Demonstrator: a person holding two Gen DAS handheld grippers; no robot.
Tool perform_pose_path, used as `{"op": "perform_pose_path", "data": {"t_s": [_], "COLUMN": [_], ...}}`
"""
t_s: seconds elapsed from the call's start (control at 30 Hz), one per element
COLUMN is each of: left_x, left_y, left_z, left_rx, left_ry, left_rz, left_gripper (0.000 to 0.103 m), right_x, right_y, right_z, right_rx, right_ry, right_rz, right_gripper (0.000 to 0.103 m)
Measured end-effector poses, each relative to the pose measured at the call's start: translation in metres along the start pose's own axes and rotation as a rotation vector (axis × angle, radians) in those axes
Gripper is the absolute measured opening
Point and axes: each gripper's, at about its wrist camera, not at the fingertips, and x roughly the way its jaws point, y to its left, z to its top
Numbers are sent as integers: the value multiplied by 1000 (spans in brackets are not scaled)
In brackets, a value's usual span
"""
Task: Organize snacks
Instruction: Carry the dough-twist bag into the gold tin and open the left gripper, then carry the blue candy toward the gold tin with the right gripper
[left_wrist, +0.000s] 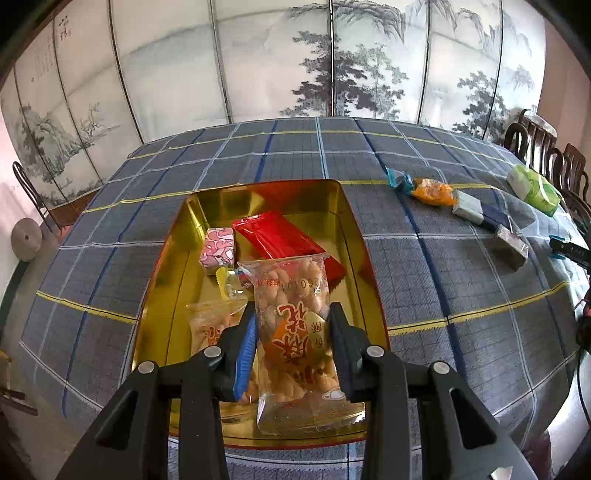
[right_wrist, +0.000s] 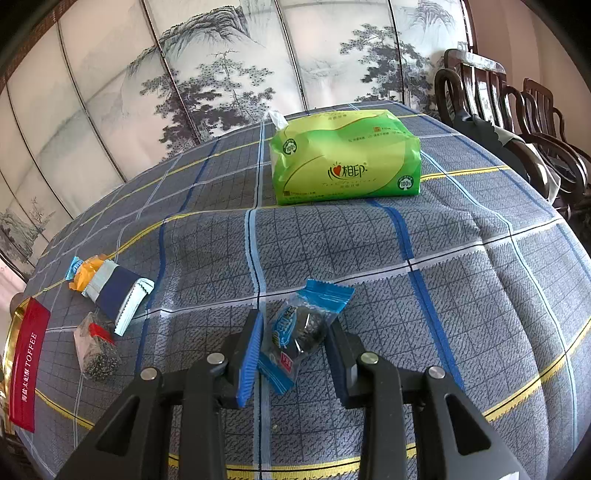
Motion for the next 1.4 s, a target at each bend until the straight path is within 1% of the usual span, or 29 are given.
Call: {"op": "perform_pose_path", "data": {"t_s": [0.2,0.5,0.57,0.63,0.73,1.03,1.13,1.3,1.4], "left_x": [5,5,5,4,2,-5,-7,-10,-12], "left_y": [-2,-2,-3,-3,-4,-5,-6,-6,-6], "left_z": [-2,-1,-2,-3,-3,-1,-1,-2,-3], "left_rx": [10,15,19,20,25,52,58,61,60], "left_ry": [10,2,-2,-7,-19,-47,-54,-63,-65], "left_rz": [14,36,50,57,79,125,133,131,126], "left_gripper": [34,35,40,47,50,51,52,52,52], "right_x": [0,0,0,0,0,-2,-8,-26,-27], "right_y": [0,0,1,1,1,3,4,9,9], "right_z": [0,0,0,0,0,-1,-6,-9,-11], "right_rx": [0,0,0,-1,-1,-21,-14,-14,-22], "right_ry": [0,0,0,0,0,-10,-13,-32,-28], "right_rz": [0,-1,-1,-2,-2,-13,0,17,-2], "right_gripper": [33,33,33,33,33,34,33,28,26]}}
